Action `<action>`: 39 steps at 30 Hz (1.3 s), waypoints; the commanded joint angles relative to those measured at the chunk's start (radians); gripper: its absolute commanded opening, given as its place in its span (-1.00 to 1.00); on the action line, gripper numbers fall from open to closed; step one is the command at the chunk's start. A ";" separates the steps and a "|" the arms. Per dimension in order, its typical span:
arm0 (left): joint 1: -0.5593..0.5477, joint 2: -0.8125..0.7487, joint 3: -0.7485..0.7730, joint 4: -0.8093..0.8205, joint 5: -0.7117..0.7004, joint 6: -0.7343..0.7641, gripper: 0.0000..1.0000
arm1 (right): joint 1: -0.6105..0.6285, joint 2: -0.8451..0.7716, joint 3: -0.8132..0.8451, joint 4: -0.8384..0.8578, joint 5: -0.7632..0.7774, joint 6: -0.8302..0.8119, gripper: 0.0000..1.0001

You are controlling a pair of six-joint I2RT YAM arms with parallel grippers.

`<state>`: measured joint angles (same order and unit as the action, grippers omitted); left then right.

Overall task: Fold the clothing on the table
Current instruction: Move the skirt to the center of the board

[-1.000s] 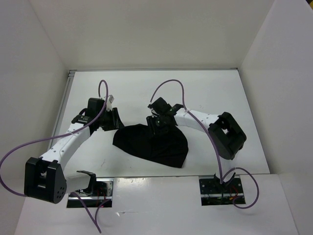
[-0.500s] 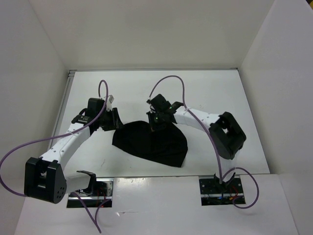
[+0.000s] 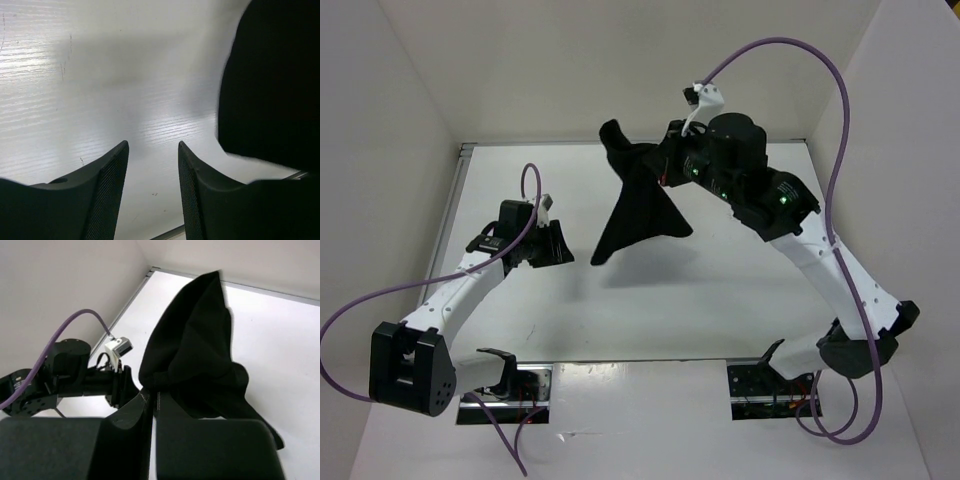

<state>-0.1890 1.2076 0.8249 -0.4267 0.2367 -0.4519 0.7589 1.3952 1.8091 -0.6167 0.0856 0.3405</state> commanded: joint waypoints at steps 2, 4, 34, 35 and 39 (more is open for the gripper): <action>-0.006 -0.022 0.029 0.002 0.007 -0.007 0.04 | 0.003 0.076 0.007 -0.083 -0.007 -0.029 -1.00; -0.006 -0.022 0.029 0.002 0.007 -0.007 0.04 | 0.003 0.076 -0.007 -0.060 -0.007 -0.020 -1.00; -0.006 -0.031 0.039 -0.007 -0.062 -0.025 0.06 | -0.438 -0.168 -0.645 -0.437 -0.109 0.250 -0.92; -0.006 -0.031 0.039 -0.007 -0.053 -0.025 0.06 | -0.438 -0.192 -0.645 -0.468 -0.071 0.282 -0.90; -0.006 -0.022 0.039 0.002 -0.001 -0.005 0.06 | -0.438 -0.249 -0.613 -0.564 0.025 0.318 -0.97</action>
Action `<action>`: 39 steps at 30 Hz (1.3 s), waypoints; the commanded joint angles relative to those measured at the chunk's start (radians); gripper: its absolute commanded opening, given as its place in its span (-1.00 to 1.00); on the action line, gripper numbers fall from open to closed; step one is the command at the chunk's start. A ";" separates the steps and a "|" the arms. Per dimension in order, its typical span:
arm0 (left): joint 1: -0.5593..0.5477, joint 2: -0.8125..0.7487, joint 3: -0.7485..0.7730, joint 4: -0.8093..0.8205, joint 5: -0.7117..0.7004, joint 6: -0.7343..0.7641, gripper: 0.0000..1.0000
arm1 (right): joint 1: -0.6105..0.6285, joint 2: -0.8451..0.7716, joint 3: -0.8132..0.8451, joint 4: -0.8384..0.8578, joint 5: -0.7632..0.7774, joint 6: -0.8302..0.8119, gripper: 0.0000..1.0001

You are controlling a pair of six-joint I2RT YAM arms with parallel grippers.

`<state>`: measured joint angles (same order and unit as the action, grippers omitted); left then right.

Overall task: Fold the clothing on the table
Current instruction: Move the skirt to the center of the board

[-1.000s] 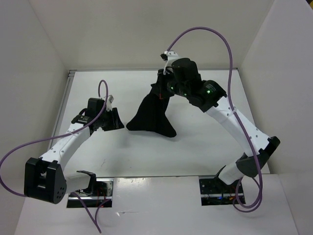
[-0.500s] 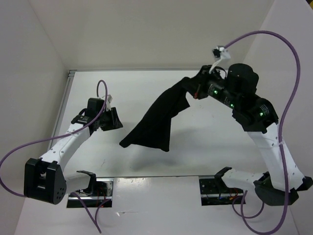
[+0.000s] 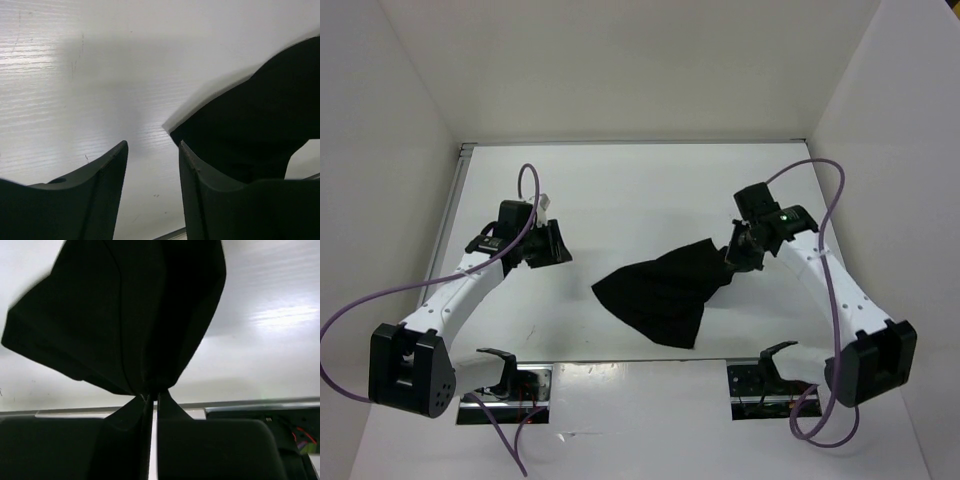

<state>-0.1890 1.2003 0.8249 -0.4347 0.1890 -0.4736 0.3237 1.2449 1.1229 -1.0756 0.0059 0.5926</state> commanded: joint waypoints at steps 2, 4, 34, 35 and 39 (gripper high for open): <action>-0.006 -0.005 0.039 0.034 0.093 0.027 -0.03 | -0.003 -0.108 0.083 -0.153 0.123 0.078 -1.00; -0.006 0.005 0.029 0.046 0.125 0.027 -0.11 | -0.003 -0.119 0.083 -0.185 0.149 0.090 -1.00; 0.089 -0.045 0.157 0.017 -0.036 0.043 -0.06 | 0.250 0.352 0.772 0.414 -0.271 -0.165 -1.00; 0.089 -0.045 0.157 0.017 -0.036 0.043 -0.06 | 0.235 0.332 0.726 0.427 -0.282 -0.151 -1.00; 0.099 -0.035 0.148 0.017 -0.036 0.043 -0.06 | 0.117 0.246 0.514 0.439 -0.317 -0.112 -1.00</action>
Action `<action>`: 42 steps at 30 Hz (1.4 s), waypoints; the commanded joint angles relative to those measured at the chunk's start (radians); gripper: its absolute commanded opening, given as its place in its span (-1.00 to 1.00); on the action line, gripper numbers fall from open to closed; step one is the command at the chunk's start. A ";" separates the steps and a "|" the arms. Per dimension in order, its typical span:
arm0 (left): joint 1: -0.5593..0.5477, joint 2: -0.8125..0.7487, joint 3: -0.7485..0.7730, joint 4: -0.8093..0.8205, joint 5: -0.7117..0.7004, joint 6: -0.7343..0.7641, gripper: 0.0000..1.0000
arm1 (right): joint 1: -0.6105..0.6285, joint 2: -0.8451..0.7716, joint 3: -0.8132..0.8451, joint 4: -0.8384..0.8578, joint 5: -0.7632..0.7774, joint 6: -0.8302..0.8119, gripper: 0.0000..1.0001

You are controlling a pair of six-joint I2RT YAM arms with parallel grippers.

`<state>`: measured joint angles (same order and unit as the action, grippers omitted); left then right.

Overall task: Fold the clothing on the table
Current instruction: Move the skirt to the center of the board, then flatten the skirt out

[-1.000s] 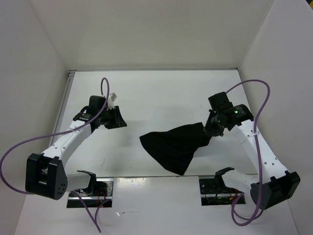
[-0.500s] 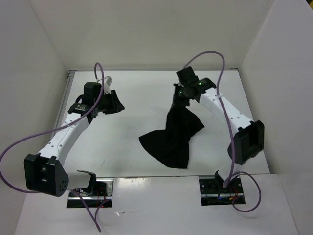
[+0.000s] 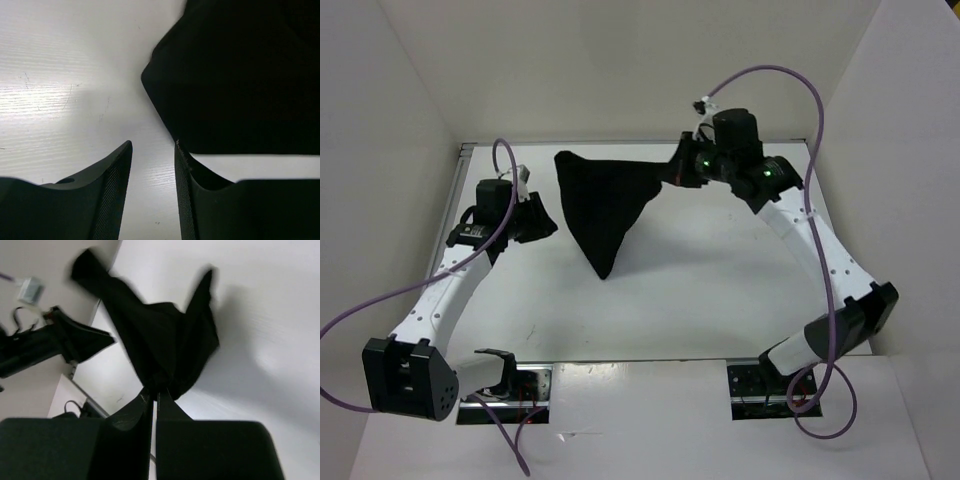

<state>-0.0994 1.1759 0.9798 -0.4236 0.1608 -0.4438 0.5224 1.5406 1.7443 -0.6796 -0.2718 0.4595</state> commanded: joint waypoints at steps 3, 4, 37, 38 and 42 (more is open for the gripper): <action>0.009 0.008 -0.007 0.017 0.003 0.013 -0.06 | -0.162 -0.050 -0.317 0.057 -0.055 0.030 -1.00; 0.009 0.019 -0.007 0.028 0.003 0.013 -0.06 | -0.177 -0.050 -0.413 0.057 -0.055 0.030 -1.00; -0.309 0.611 0.227 0.002 0.261 0.273 0.15 | -0.199 0.138 -0.634 0.048 0.155 0.036 -1.00; -0.321 0.620 0.227 0.002 0.261 0.274 0.15 | -0.199 0.128 -0.634 0.048 0.155 0.036 -1.00; -0.341 0.671 0.227 0.013 0.227 0.260 0.15 | -0.199 0.128 -0.643 0.057 0.146 0.036 -1.00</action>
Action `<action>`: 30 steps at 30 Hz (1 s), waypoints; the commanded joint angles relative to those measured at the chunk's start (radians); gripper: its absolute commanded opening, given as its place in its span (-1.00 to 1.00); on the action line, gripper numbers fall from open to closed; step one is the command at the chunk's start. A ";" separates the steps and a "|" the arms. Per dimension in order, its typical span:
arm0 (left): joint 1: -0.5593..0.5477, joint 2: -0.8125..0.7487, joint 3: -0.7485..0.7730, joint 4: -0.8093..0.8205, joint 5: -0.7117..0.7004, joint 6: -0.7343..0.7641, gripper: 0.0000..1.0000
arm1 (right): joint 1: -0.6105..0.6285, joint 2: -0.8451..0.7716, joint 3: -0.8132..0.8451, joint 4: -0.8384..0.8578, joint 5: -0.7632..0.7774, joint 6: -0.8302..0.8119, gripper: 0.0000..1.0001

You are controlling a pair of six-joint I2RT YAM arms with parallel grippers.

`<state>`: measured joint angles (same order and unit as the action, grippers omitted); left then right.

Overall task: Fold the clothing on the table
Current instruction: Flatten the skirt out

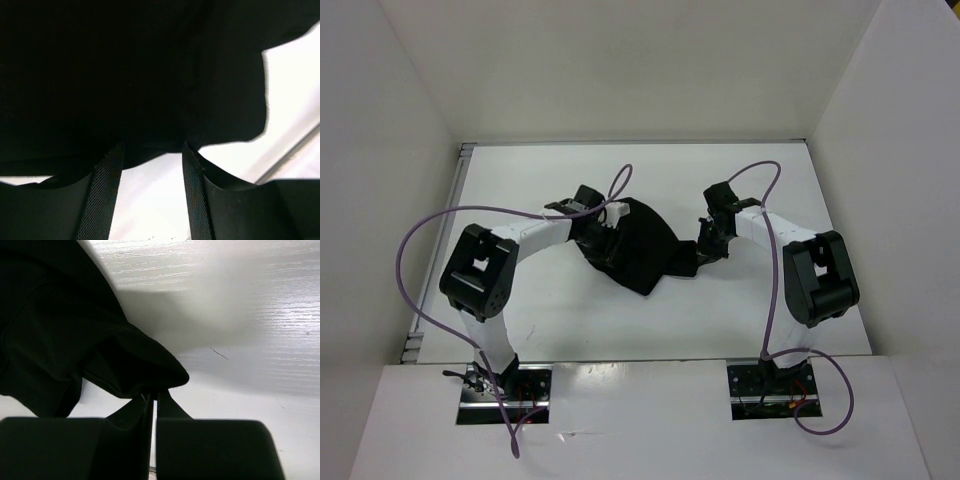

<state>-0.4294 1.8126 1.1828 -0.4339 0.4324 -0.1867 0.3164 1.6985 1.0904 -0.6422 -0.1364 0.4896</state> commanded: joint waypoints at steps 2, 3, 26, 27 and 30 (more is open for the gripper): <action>-0.023 0.066 0.015 0.043 -0.053 -0.026 0.12 | 0.016 -0.030 0.011 0.029 0.011 0.006 -1.00; -0.023 0.076 0.015 0.043 -0.054 -0.026 0.10 | 0.016 -0.030 0.011 0.029 0.011 0.006 -1.00; 0.037 -0.371 0.173 -0.088 0.019 -0.074 -0.99 | 0.016 -0.330 0.198 -0.105 -0.008 -0.091 -1.00; 0.037 -0.393 0.187 -0.088 0.019 -0.083 -0.99 | 0.016 -0.345 0.222 -0.115 -0.020 -0.103 -1.00; 0.047 -0.423 0.187 -0.088 0.075 -0.083 -0.99 | 0.016 -0.378 0.244 -0.129 -0.055 -0.132 -1.00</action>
<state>-0.3901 1.4075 1.3548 -0.4946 0.4477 -0.2481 0.3237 1.3647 1.2850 -0.7219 -0.1608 0.4080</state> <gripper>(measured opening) 0.006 0.012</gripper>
